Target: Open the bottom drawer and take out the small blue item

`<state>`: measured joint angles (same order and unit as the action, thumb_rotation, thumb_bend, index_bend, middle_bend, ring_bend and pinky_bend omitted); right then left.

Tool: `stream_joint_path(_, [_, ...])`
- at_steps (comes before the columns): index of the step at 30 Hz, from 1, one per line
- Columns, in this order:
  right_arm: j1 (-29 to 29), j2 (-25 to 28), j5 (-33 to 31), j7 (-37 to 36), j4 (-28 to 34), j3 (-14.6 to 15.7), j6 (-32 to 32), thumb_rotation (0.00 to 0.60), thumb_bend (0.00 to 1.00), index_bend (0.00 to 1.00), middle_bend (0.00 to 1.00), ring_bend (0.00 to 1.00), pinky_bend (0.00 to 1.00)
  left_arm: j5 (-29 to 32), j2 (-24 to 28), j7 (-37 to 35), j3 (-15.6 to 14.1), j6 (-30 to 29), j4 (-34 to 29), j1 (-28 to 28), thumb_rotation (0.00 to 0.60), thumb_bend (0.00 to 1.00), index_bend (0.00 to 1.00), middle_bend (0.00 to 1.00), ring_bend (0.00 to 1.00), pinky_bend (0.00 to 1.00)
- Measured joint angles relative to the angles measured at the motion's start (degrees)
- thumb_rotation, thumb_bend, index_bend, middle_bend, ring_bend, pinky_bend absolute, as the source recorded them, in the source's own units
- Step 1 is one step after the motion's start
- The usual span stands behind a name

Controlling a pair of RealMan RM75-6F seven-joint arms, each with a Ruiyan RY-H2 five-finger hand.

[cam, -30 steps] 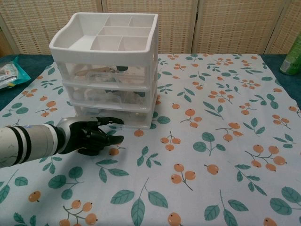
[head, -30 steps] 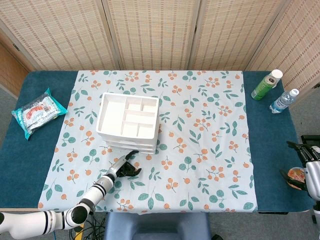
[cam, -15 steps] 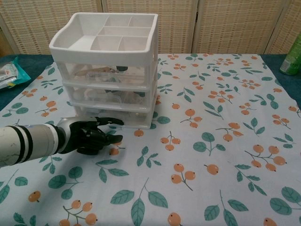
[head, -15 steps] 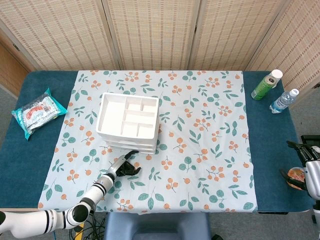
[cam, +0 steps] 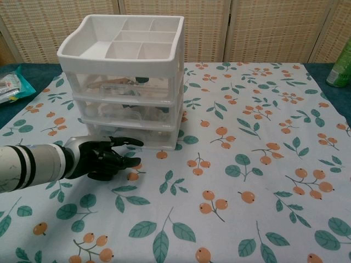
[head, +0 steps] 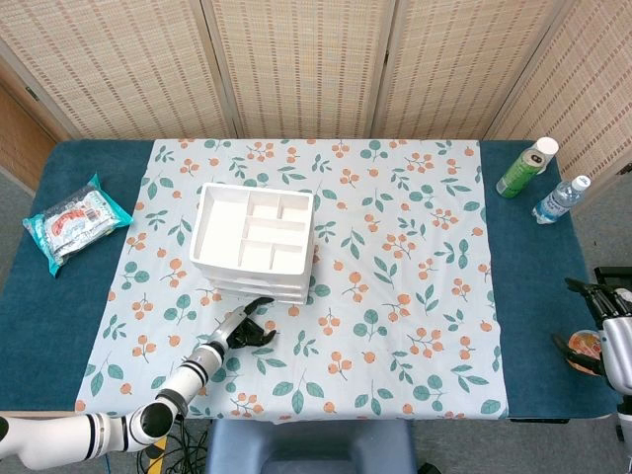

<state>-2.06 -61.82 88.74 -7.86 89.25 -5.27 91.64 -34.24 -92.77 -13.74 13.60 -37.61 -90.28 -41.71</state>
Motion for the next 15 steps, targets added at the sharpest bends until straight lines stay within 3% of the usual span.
stream_joint_path(7, [0.1, -0.04, 0.04, -0.04, -0.01, 0.04, 0.13, 0.6, 0.21, 0.18, 0.29, 0.26, 0.36, -0.45, 0.37, -0.27, -0.31, 0.27, -0.66, 0.51, 0.6, 0.39, 0.06, 0.97, 1.0, 1.0])
stream_joint_path(15, [0.31, 0.13, 0.03, 0.04, 0.11, 0.07, 0.34, 0.6, 0.21, 0.18, 0.29, 0.26, 0.36, -0.59, -0.4, -0.58, 0.5, -0.35, 0.25, 0.45, 0.6, 0.39, 0.0, 0.97, 1.0, 1.0])
